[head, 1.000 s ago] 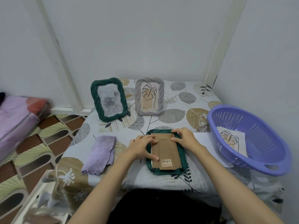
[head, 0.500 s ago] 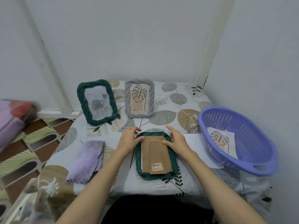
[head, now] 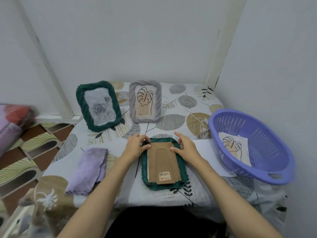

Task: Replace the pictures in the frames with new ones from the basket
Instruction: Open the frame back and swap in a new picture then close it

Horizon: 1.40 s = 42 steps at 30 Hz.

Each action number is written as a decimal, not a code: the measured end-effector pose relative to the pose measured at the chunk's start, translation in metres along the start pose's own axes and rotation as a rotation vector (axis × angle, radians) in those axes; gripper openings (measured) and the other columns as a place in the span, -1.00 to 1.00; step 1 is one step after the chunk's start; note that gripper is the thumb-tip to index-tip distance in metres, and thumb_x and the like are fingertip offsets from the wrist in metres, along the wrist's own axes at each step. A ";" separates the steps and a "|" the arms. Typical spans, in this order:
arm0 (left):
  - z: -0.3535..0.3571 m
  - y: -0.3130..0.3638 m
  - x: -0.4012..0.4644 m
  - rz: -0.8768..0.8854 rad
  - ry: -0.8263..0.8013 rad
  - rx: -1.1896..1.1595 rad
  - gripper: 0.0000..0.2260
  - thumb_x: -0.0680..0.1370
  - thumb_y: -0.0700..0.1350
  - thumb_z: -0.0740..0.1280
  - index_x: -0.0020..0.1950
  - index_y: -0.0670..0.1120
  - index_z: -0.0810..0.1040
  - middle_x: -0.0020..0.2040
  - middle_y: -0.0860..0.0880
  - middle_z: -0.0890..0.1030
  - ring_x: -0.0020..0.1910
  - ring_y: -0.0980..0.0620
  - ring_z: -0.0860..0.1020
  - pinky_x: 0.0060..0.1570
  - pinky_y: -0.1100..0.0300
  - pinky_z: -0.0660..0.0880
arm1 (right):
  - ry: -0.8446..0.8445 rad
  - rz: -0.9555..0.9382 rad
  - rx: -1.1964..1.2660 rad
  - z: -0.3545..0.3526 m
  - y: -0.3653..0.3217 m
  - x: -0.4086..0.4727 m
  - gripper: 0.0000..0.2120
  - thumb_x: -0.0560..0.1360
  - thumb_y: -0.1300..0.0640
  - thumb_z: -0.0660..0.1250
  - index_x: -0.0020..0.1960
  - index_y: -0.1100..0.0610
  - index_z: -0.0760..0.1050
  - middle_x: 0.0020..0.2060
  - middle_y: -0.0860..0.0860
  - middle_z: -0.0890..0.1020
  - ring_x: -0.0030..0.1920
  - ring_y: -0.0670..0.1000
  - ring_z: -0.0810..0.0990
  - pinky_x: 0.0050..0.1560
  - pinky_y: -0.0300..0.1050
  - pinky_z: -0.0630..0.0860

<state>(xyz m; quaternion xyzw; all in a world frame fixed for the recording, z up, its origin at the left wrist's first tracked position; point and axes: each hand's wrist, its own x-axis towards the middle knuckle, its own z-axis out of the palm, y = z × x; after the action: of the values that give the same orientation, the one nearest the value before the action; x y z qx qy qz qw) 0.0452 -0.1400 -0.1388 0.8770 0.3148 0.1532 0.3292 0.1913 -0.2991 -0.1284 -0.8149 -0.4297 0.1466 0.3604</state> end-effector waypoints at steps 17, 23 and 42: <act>-0.024 0.020 -0.068 0.159 -0.135 0.092 -0.84 0.37 0.09 0.44 -0.07 0.14 0.64 0.17 0.19 0.54 0.27 0.04 0.33 0.28 -0.02 0.25 | -0.143 -0.126 -0.128 -0.039 -0.017 -0.067 -0.76 0.38 0.22 0.44 0.05 0.08 0.63 0.08 0.05 0.60 0.07 0.02 0.52 0.21 -0.09 0.42; -0.025 0.025 -0.092 0.187 -0.290 0.230 -0.63 0.37 0.13 0.43 0.16 0.12 0.56 0.30 0.15 0.47 0.33 0.08 0.31 0.34 -0.04 0.24 | -0.312 -0.169 -0.273 -0.037 -0.022 -0.091 -0.70 0.38 0.17 0.45 0.11 0.10 0.60 0.14 -0.04 0.61 0.14 -0.09 0.52 0.19 -0.33 0.31; -0.019 0.016 -0.112 0.260 -0.156 0.109 -0.61 0.38 0.04 0.46 0.16 -0.07 0.60 0.27 0.02 0.55 0.32 0.10 0.42 0.36 0.23 0.29 | -0.253 -0.266 -0.409 -0.032 -0.014 -0.095 -0.73 0.43 0.00 0.39 0.09 0.05 0.61 0.12 -0.09 0.62 0.10 -0.07 0.50 0.19 -0.16 0.41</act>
<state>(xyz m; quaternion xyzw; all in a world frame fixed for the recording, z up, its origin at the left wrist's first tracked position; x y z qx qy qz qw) -0.0413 -0.2138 -0.1210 0.9361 0.1798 0.1087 0.2821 0.1448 -0.3850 -0.1033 -0.7822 -0.5954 0.1088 0.1478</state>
